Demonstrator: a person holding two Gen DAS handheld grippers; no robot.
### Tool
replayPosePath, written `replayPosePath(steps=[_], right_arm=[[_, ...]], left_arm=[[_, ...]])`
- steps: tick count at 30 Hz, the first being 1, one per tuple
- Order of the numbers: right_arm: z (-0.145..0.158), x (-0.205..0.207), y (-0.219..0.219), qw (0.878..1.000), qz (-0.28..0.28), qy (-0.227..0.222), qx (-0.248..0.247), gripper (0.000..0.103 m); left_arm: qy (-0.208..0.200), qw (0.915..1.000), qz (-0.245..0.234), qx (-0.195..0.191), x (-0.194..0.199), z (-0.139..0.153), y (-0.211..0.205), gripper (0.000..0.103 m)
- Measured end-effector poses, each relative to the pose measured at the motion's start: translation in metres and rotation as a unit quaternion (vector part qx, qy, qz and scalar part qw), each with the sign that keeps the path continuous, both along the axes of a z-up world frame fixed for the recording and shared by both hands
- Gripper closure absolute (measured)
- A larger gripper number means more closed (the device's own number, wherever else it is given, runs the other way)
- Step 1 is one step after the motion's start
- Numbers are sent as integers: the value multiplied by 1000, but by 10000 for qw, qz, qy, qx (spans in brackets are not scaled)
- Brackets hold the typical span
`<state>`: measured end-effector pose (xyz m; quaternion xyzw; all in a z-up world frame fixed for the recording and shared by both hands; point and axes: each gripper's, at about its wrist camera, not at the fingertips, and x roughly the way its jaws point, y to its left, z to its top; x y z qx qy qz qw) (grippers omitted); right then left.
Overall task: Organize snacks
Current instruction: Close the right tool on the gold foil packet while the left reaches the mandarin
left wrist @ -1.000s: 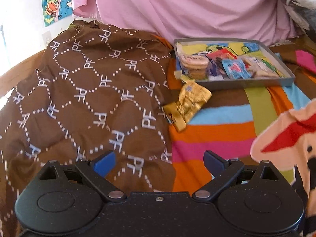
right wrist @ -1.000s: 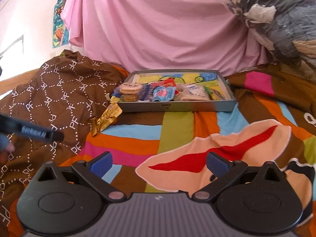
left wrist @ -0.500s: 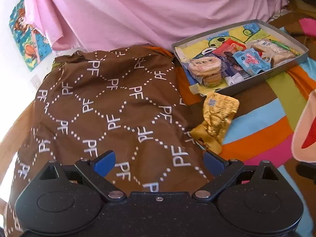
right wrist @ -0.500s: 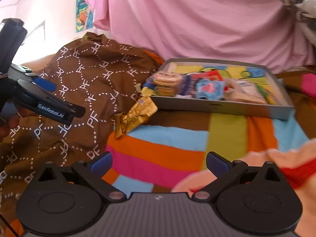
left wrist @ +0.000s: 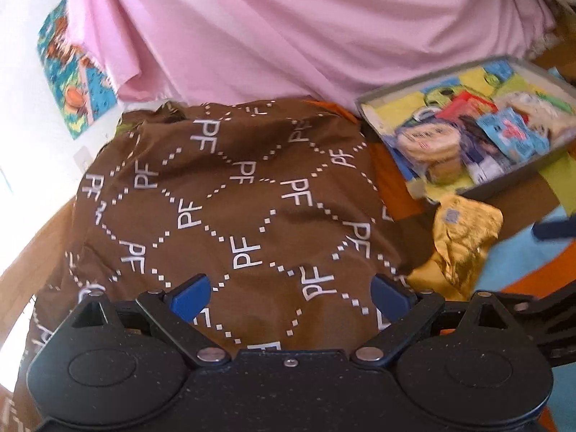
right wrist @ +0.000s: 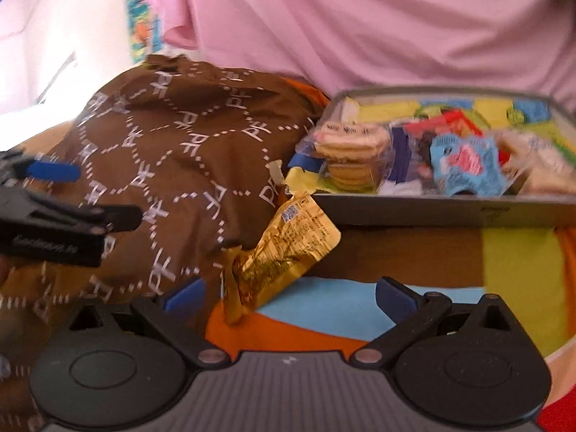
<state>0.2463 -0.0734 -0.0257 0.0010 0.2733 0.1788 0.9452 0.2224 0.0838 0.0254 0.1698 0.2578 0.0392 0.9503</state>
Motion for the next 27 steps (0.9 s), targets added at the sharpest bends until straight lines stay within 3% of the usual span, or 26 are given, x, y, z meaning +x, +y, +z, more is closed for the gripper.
replayPosePath(steps=[4,10,12,17,23,27], right_arm=[[-7,12,5,9984,-109,141,531,7],[-13,23,9,9956,-269,224,869,29],[-15,22,7,9954,-321,206,877,45],[-18,17,-8,9942,-195,150,1046,62],[-13,3,-31,9955,18,102,937,73],[-7,-5,-51,9960,-32,162,877,74]], left_arm=[[75,9992,146,-375,7,-2,11,8],[62,9980,251,-579,18,-5,14,8],[87,9975,258,-655,21,-5,13,8],[98,9973,229,-695,27,-6,7,8],[235,9971,-51,-720,31,-10,-9,8],[325,9961,-353,-739,35,-14,-26,9]])
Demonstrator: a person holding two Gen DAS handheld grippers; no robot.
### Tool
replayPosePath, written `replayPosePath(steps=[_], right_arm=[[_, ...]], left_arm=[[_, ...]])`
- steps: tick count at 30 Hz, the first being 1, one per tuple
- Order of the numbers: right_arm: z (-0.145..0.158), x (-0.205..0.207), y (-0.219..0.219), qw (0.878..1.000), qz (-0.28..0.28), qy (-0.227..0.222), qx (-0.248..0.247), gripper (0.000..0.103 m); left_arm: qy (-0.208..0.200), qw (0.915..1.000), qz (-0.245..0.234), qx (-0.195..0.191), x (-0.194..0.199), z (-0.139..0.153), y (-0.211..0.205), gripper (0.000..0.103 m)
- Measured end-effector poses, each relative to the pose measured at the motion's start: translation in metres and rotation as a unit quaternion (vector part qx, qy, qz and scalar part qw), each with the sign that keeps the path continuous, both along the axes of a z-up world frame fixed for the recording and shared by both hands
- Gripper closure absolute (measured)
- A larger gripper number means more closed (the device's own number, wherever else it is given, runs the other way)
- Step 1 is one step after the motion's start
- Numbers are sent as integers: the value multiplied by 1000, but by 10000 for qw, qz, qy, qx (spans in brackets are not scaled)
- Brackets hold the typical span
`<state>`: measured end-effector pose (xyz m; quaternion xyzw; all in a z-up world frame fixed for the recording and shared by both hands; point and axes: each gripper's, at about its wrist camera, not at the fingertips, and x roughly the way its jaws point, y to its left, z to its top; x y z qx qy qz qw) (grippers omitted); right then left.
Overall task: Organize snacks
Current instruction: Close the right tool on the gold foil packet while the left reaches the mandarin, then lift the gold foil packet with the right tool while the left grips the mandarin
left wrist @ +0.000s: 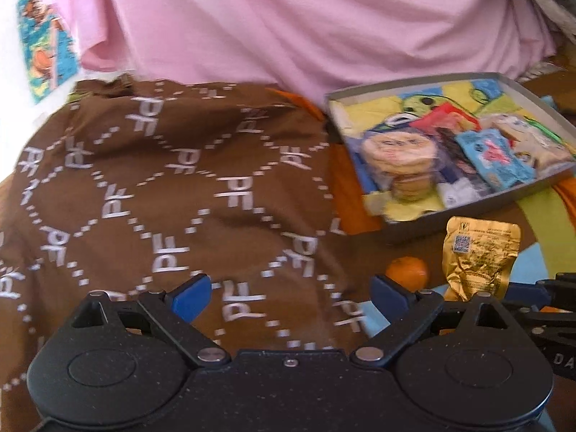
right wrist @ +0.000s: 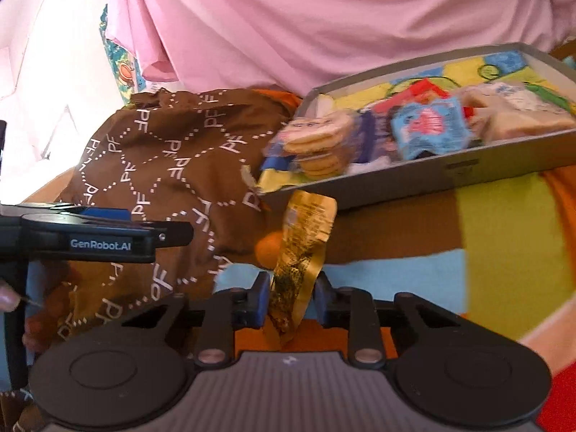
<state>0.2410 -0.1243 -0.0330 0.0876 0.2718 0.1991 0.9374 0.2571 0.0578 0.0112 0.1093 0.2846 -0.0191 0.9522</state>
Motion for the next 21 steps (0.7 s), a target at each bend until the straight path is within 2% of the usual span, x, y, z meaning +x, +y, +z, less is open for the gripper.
replayPosePath(steps=[8,12,14,16,19,21], right_arm=[[3,-13,-27,9997,-159,15,-175,74],[2,-14,-36,9996,-230,50,-133,74],[1,-13,-39,9996,-264,62,-83,74],[0,-12,-41,9995,-283,105,11,74],[-3,-11,-42,9993,-328,135,104,74],[-3,-10,-41,9992,-347,146,107,74]], left_arm=[[374,9971,-656,-10,22,-21,-36,17],[498,9954,-815,-20,34,-31,-48,27],[523,9950,-853,-56,38,-34,-52,38],[603,9940,-896,-147,43,-36,-54,55],[613,9936,-858,-400,46,-40,-55,64],[521,9945,-764,-481,44,-43,-56,64]])
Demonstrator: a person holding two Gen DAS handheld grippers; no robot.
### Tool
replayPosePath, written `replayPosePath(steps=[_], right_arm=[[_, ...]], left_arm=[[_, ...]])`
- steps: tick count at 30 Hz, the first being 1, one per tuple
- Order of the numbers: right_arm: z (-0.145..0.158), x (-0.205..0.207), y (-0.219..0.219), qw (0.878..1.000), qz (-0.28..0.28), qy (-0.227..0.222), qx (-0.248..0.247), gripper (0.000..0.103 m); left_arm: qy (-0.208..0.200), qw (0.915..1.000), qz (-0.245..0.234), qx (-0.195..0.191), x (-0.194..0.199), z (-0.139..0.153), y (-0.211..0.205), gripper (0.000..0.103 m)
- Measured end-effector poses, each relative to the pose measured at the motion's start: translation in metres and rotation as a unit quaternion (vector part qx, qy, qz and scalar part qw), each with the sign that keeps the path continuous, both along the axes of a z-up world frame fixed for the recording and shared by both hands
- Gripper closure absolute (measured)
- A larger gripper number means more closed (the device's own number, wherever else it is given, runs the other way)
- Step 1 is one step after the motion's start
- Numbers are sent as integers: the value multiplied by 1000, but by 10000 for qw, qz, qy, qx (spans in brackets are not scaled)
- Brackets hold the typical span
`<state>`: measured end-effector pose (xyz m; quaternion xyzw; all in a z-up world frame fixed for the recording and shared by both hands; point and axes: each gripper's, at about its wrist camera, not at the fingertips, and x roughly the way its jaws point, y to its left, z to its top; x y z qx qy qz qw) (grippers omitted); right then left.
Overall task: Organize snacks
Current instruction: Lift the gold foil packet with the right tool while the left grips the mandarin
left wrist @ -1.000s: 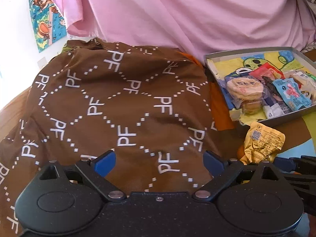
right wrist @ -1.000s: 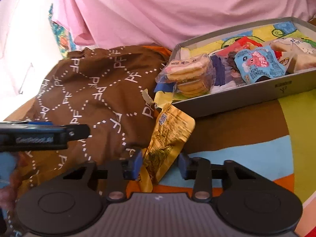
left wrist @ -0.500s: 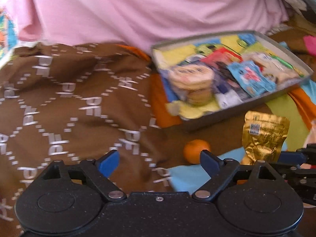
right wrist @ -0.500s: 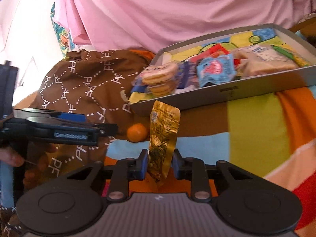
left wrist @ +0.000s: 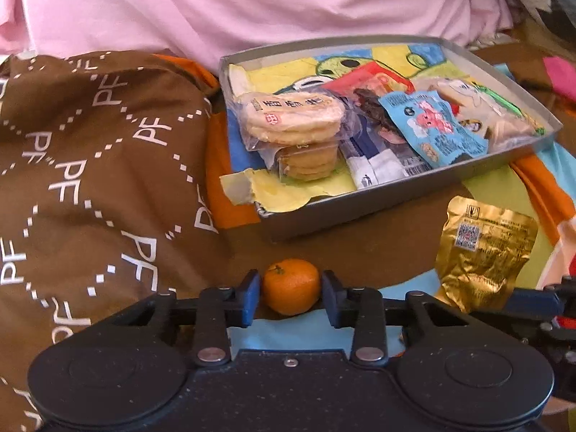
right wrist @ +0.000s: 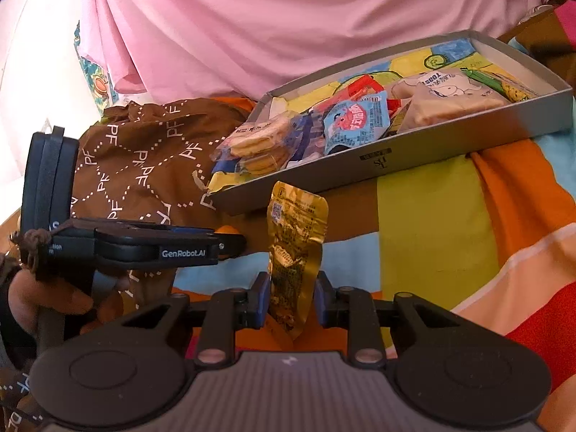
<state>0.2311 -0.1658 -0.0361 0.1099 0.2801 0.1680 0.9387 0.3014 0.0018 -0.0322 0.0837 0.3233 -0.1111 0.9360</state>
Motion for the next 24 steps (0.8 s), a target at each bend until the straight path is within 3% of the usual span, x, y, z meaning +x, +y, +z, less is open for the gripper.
replayPosePath(steps=[7,24], right_arm=[[3,-8,3,9996,-221,-103,-145,74],[11,-45,1,9988,-447,95,-176,92]], left_arm=[[9,9992,320,-224,-9,1,1,65],[138,9990,155,-393,-64,14,-7,66]])
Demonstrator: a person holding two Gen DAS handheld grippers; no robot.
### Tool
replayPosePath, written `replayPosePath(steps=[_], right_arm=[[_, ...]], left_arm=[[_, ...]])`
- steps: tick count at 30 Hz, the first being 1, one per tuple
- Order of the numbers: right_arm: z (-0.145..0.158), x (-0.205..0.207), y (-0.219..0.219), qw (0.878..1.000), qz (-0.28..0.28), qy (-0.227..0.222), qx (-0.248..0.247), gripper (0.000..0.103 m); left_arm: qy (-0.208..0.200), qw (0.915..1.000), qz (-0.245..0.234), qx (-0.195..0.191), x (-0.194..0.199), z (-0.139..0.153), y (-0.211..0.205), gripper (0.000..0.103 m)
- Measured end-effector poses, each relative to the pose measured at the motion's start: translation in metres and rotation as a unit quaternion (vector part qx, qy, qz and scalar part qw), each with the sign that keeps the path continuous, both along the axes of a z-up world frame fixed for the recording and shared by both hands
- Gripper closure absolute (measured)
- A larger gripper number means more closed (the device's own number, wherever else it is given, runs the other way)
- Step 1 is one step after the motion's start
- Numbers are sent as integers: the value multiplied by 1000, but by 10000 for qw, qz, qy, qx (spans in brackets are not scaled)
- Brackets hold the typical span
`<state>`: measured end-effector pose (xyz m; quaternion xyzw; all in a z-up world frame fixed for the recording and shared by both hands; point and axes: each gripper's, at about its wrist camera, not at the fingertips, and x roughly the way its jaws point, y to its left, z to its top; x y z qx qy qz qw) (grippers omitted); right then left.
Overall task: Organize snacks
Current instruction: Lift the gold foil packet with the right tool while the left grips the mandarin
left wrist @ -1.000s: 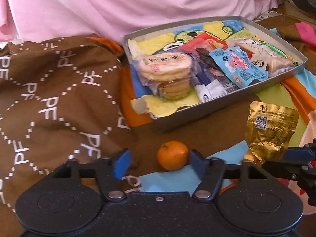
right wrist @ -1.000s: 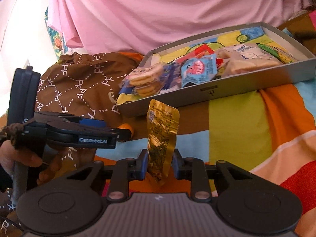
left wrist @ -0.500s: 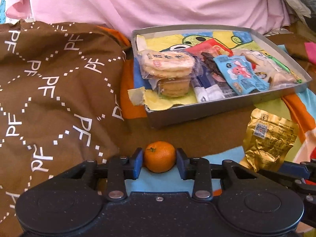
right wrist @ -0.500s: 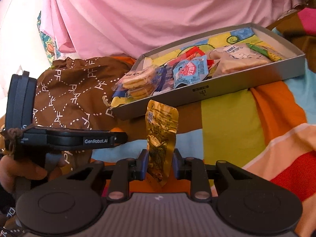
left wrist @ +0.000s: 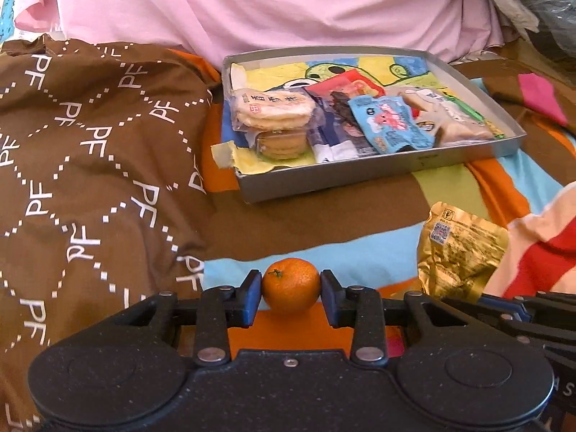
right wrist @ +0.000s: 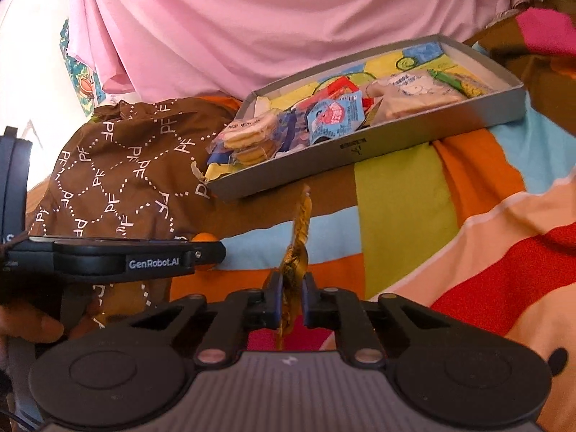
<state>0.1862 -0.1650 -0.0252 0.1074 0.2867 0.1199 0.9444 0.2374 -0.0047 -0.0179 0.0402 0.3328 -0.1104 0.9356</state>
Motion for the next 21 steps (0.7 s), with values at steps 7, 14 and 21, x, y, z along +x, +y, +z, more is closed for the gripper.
replayPosePath(steps=[7,14,21], right_arm=[[5,-9,-4,9999,-166,-5,-22,94],[9,-18,-10,9998,-162,-61,-72,100],[14,-27,-15,9997,-137,-162,-121,102]], left_arm=[[59,10000,-59,6,-18,-2,0,66],[95,9999,-65,-67,-28,-1,0,66],[54,9997,-190,-107,-34,3,-11,66]])
